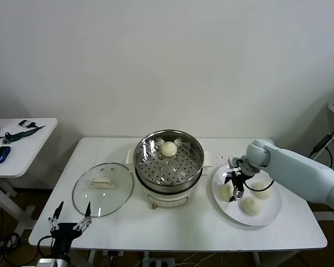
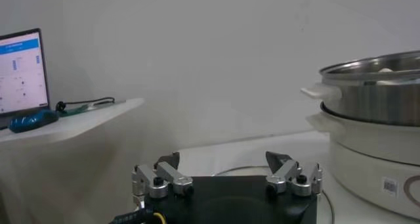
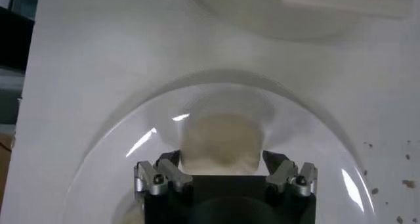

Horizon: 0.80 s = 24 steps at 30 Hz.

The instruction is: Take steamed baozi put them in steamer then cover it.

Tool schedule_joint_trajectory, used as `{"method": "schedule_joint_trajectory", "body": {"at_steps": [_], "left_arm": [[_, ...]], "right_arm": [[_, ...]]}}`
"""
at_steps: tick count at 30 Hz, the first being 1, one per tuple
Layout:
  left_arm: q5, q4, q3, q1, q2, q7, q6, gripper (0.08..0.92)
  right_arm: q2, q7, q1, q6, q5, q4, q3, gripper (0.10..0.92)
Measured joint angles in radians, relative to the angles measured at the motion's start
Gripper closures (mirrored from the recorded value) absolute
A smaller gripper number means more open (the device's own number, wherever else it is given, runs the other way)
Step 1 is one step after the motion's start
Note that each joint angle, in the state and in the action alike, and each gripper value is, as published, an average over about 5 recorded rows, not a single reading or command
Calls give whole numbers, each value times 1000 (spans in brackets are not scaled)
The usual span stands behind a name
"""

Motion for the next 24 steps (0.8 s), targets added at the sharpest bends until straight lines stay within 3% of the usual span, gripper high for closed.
{"method": "schedule_joint_trajectory", "body": {"at_steps": [13, 24], "left_arm": [[0, 0, 0, 8, 3, -2, -3, 177], [4, -1, 16, 7, 6, -5, 1, 177]], "right_arm": [[-34, -6, 49, 7, 30, 31, -19, 342], [-41, -33, 361, 35, 182, 50, -200, 347]]}}
